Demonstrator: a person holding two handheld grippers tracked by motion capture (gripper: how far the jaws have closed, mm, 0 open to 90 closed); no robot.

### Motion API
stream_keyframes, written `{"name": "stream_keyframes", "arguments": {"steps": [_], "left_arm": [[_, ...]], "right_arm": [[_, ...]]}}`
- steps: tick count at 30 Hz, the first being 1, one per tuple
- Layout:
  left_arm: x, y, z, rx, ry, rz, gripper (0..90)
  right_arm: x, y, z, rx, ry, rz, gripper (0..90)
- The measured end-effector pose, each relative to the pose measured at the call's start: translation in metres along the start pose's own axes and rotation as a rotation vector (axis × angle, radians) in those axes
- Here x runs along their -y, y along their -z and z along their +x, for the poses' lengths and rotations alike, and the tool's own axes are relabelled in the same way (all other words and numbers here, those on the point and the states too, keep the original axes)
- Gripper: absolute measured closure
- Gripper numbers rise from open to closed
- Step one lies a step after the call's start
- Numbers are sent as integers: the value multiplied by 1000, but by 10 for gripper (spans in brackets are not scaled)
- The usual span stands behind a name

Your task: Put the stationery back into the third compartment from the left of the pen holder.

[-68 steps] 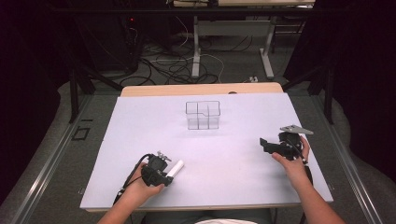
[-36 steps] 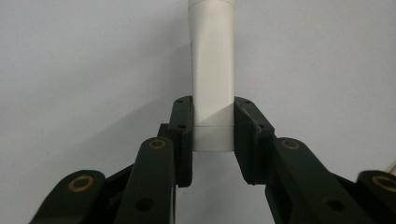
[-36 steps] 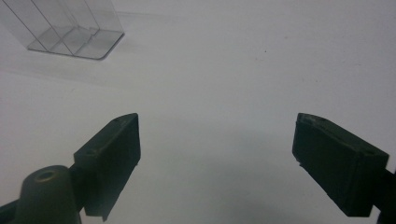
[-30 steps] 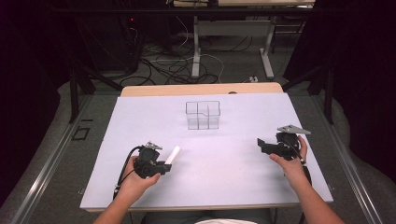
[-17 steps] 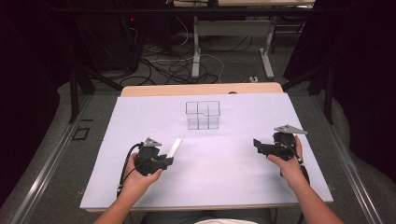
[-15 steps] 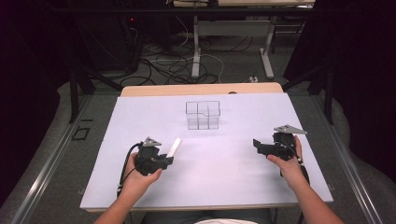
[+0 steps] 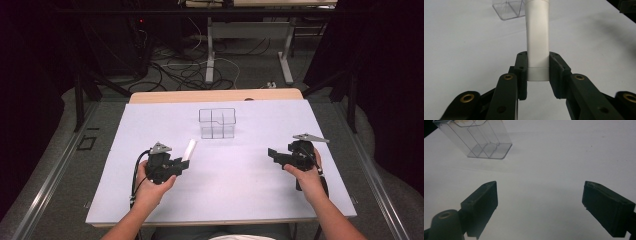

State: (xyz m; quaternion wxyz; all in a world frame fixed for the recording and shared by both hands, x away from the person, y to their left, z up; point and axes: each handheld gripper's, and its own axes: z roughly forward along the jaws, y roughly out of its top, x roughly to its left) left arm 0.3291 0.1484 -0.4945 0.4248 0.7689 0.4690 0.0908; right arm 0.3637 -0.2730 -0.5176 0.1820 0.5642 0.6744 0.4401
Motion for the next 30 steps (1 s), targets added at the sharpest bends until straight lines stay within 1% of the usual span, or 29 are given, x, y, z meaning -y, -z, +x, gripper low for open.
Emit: {"name": "stream_keyframes", "arguments": {"steps": [1, 2, 3, 4, 5, 6, 7, 8, 9, 11, 12, 13, 14, 15, 16, 18, 19, 20, 21, 23, 24, 25, 26, 27, 29, 30], "left_arm": [[0, 0, -1, -1, -4, 0, 704], [-1, -1, -1, 2, -3, -3, 704], [-1, -2, -1, 6, -1, -1, 704], [-2, -2, -1, 3, -12, -5, 704], [-3, -2, -1, 14, -3, 7, 704], [-4, -4, -2, 13, 3, -5, 704], [-4, -5, -2, 9, 4, -16, 704], [-6, -5, -1, 17, 2, -6, 704], [-6, -6, -2, 11, 5, -22, 704], [-9, -7, -1, 16, 5, -24, 704], [-10, -8, -2, 15, 8, -34, 704], [-12, -8, -2, 16, 6, -30, 704], [-14, -9, -2, 16, 5, -38, 704], [-17, -12, -2, 20, 12, -46, 704], [-17, -12, -2, 20, 12, -46, 704], [-22, -16, -3, 25, 14, -56, 704], [-25, -19, -5, 23, 21, -72, 704], [-27, -22, -5, 26, 23, -72, 704], [-30, -25, -6, 35, 30, -78, 704], [-34, -30, -7, 51, 36, -82, 704], [-37, -34, -8, 62, 48, -87, 704], [-39, -36, -9, 69, 53, -88, 704], [-41, -40, -10, 79, 60, -87, 704], [-43, -43, -11, 86, 65, -89, 704], [-46, -50, -12, 99, 73, -87, 704], [-47, -53, -13, 106, 71, -87, 704]], "right_arm": [[-1, 0, 1, -9, -23, 1, 140], [-1, 0, 1, -9, -23, 1, 140], [-2, 1, 1, -17, -38, 8, 147], [-3, 1, 1, -19, -45, 13, 148], [-3, 1, 1, -19, -45, 13, 148], [-3, 0, 2, -30, -63, 21, 153], [-3, 0, 1, -43, -66, 28, 153], [-3, 0, 1, -43, -66, 28, 160], [-4, 0, 3, -58, -85, 34, 165], [-5, -1, 3, -79, -89, 38, 194], [-6, 0, 5, -85, -107, 40, 211], [-9, 0, 7, -111, -123, 44, 214], [-10, 0, 8, -123, -137, 48, 221], [-11, 0, 9, -125, -138, 50, 227], [-12, 0, 11, -131, -151, 53, 230], [-15, -4, 14, -141, -160, 62, 239], [-15, -4, 14, -141, -160, 62, 239], [-18, -7, 18, -146, -148, 62, 252], [-19, -9, 21, -139, -153, 66, 253], [-21, -12, 25, -145, -157, 78, 253], [-22, -15, 27, -157, -151, 84, 251], [-23, -16, 29, -156, -153, 84, 250], [-25, -18, 32, -166, -160, 92, 251], [-26, -20, 33, -163, -157, 86, 251], [-27, -21, 35, -166, -164, 88, 251], [-30, -23, 39, -193, -172, 93, 256]]}}
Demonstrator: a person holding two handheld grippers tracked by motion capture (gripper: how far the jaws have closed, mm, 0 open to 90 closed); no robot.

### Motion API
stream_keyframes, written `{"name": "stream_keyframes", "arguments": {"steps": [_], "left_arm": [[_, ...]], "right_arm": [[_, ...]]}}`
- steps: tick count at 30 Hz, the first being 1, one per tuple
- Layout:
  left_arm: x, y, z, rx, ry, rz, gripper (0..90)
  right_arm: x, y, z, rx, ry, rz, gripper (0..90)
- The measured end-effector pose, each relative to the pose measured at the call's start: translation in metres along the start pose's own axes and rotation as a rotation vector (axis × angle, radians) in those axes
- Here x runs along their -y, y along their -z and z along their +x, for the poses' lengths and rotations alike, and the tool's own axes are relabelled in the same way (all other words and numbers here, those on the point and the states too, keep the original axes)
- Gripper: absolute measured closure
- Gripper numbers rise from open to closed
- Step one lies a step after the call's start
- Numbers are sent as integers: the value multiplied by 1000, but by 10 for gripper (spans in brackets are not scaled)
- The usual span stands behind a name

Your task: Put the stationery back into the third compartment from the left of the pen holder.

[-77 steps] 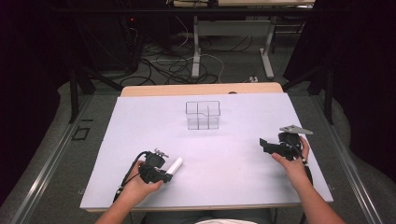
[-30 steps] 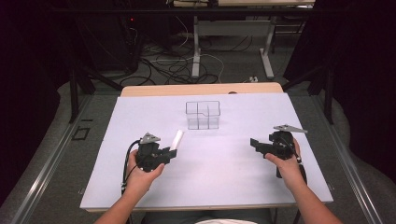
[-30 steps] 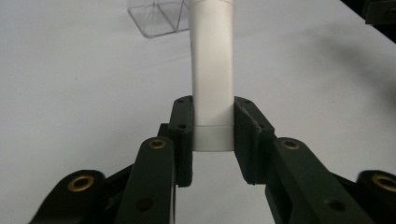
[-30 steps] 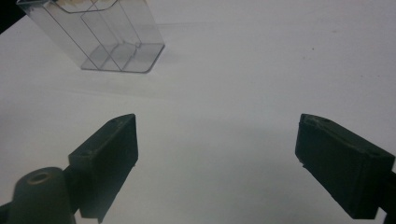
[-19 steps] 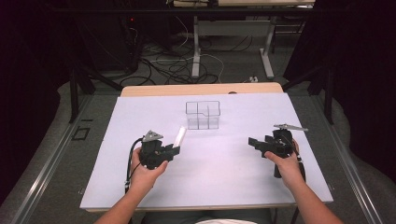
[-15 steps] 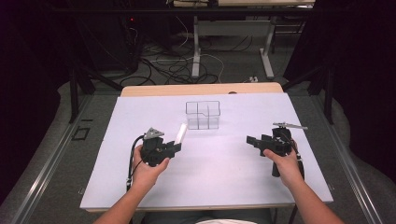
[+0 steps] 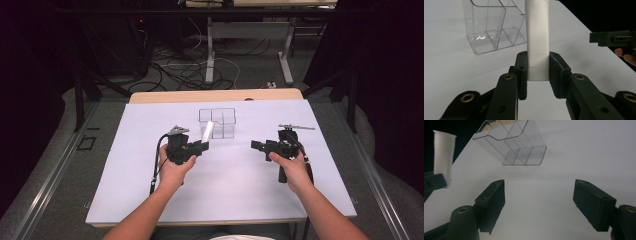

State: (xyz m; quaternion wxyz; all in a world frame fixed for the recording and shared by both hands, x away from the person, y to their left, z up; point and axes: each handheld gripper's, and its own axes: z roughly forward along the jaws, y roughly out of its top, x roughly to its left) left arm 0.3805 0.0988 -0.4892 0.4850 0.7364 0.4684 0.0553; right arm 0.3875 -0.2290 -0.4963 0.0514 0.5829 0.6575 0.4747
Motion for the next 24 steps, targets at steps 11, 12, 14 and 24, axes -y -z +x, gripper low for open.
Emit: {"name": "stream_keyframes", "arguments": {"steps": [11, 12, 14, 24], "left_arm": [[2, -22, -4, 44, 45, -6, 704], [4, -23, -5, 50, 46, -10, 704], [5, -24, -7, 53, 41, -10, 704], [14, -31, -15, 69, 21, 16, 704]], "right_arm": [[-6, -10, 13, -92, -93, 6, 350], [-6, -11, 13, -92, -97, -1, 363], [-5, -12, 13, -99, -96, 1, 373], [7, -20, 23, -145, -115, -6, 427]]}}
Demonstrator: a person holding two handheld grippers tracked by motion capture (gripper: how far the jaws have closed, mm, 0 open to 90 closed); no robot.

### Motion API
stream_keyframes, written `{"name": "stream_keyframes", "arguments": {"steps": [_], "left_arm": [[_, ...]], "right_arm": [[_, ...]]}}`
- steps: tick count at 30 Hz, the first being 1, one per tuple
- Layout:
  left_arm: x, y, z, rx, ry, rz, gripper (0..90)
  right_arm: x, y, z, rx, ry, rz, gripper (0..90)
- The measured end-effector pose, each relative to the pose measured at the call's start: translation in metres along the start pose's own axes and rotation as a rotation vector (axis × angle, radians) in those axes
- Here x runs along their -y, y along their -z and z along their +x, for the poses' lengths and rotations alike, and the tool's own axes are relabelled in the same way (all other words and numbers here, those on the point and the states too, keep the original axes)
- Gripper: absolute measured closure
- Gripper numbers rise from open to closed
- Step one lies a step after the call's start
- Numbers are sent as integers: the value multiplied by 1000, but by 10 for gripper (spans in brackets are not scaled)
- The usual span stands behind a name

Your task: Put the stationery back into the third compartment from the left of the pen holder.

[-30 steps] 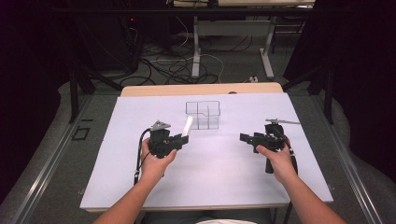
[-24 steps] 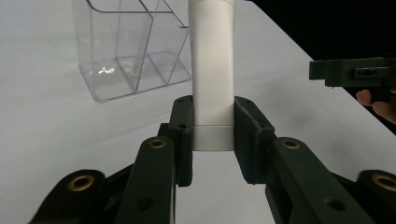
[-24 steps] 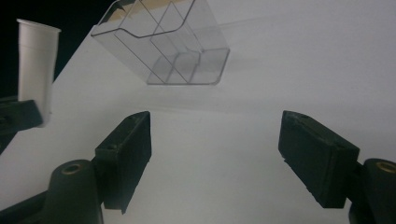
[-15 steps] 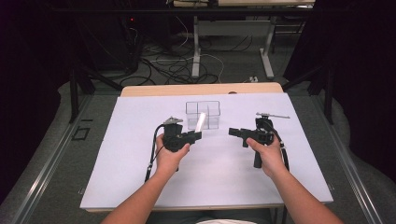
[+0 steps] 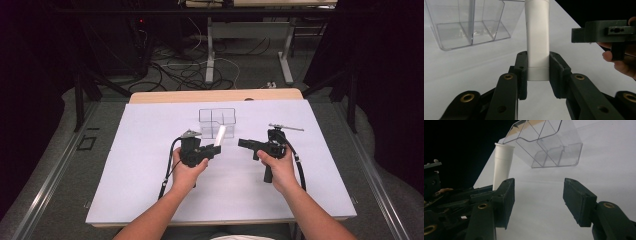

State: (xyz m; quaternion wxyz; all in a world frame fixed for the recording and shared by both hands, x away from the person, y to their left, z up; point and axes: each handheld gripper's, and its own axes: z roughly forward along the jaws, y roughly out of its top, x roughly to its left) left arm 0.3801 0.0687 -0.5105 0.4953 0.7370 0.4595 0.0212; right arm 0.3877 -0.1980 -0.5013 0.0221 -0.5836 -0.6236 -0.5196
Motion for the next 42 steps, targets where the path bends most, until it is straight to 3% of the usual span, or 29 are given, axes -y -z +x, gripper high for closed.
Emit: {"name": "stream_keyframes", "arguments": {"steps": [4, 20, 27, 42], "left_arm": [[4, -3, -4, 8, -5, 20, 704], [18, -15, -12, 13, -22, 62, 704], [22, -20, -17, 26, -29, 82, 704], [30, -27, -30, 58, -75, 117, 704]], "right_arm": [[5, -2, -3, -25, -21, 16, 427], [17, -5, -6, -51, -54, 37, 480], [18, -6, -8, -68, -100, 42, 489], [23, -12, -11, -84, -135, 92, 497]]}}
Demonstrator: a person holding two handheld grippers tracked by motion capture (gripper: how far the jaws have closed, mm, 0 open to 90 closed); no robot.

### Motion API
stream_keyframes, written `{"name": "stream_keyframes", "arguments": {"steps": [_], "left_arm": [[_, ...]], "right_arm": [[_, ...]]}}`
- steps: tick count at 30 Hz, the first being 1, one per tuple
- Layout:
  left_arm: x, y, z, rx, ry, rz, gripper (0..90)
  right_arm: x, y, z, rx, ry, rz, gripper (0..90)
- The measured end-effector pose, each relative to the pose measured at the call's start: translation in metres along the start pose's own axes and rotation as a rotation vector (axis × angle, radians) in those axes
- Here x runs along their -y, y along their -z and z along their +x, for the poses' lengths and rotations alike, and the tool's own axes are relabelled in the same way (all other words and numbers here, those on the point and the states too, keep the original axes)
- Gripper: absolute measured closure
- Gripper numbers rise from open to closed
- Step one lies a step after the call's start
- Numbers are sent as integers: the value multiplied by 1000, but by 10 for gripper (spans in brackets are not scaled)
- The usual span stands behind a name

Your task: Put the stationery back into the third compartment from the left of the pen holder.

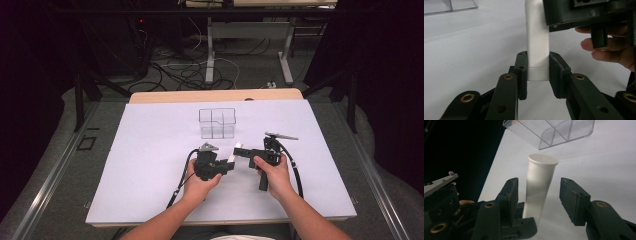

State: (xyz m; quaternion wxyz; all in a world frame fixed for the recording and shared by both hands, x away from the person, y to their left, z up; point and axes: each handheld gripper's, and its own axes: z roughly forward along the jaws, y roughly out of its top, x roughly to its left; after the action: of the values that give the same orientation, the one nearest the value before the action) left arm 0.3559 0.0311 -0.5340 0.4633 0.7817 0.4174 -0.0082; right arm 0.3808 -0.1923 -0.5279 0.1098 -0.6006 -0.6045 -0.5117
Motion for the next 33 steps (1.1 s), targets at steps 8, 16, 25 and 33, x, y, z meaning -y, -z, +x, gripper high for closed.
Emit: {"name": "stream_keyframes", "arguments": {"steps": [8, 16, 25, 33], "left_arm": [[0, -1, -8, 18, -8, -1, 704], [0, -1, -11, 30, -19, -6, 704], [1, -1, -12, 40, -19, -12, 703], [1, -1, -10, 41, -9, -9, 701]], "right_arm": [[4, -4, 0, -5, -9, 28, 555], [5, -6, 1, -11, -35, 50, 599], [5, -6, -1, -17, -58, 63, 672], [5, -9, -2, -18, -66, 51, 675]]}}
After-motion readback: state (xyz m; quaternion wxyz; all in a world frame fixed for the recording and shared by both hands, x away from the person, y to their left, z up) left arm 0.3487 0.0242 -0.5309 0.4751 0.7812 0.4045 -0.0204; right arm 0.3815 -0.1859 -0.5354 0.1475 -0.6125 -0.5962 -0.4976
